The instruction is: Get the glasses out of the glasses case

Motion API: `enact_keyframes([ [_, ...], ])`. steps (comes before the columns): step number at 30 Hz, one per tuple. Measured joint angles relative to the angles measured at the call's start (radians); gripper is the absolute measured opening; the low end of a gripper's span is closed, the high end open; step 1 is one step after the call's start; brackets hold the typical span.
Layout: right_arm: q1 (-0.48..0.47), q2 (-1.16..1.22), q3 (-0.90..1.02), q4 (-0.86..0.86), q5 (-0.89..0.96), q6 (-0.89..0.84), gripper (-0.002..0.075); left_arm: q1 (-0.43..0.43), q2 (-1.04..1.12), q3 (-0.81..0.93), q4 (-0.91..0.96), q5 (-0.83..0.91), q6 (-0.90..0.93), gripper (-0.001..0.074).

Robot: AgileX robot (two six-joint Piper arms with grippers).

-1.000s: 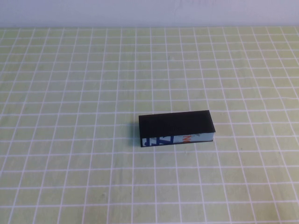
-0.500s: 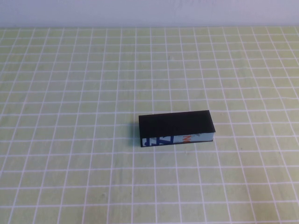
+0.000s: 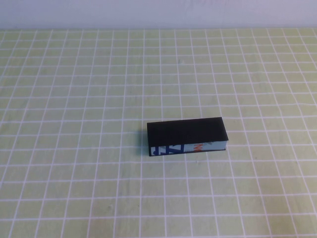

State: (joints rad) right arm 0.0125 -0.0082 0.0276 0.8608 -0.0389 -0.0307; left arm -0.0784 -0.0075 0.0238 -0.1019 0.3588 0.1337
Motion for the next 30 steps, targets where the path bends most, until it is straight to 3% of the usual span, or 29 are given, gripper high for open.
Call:
enact_keyframes([
  [12, 0.0, 0.0, 0.0, -0.074, 0.088, -0.002, -0.0018, 0.0, 0.0, 0.0, -0.004, -0.014, -0.009, -0.0004],
  [19, 0.0, 0.002, -0.02, -0.076, 0.265, -0.002, -0.0018, 0.0, 0.0, 0.002, -0.319, -0.226, -0.1, -0.0004],
  [25, 0.0, 0.149, -0.194, -0.086, 0.448, -0.103, -0.0018, 0.0, 0.0, 0.002, -0.404, -0.352, -0.124, -0.0004],
  [30, 0.0, 0.38, -0.383, -0.102, 0.657, -0.276, -0.0018, 0.0, 0.094, -0.079, -0.469, -0.191, -0.143, -0.0004],
])
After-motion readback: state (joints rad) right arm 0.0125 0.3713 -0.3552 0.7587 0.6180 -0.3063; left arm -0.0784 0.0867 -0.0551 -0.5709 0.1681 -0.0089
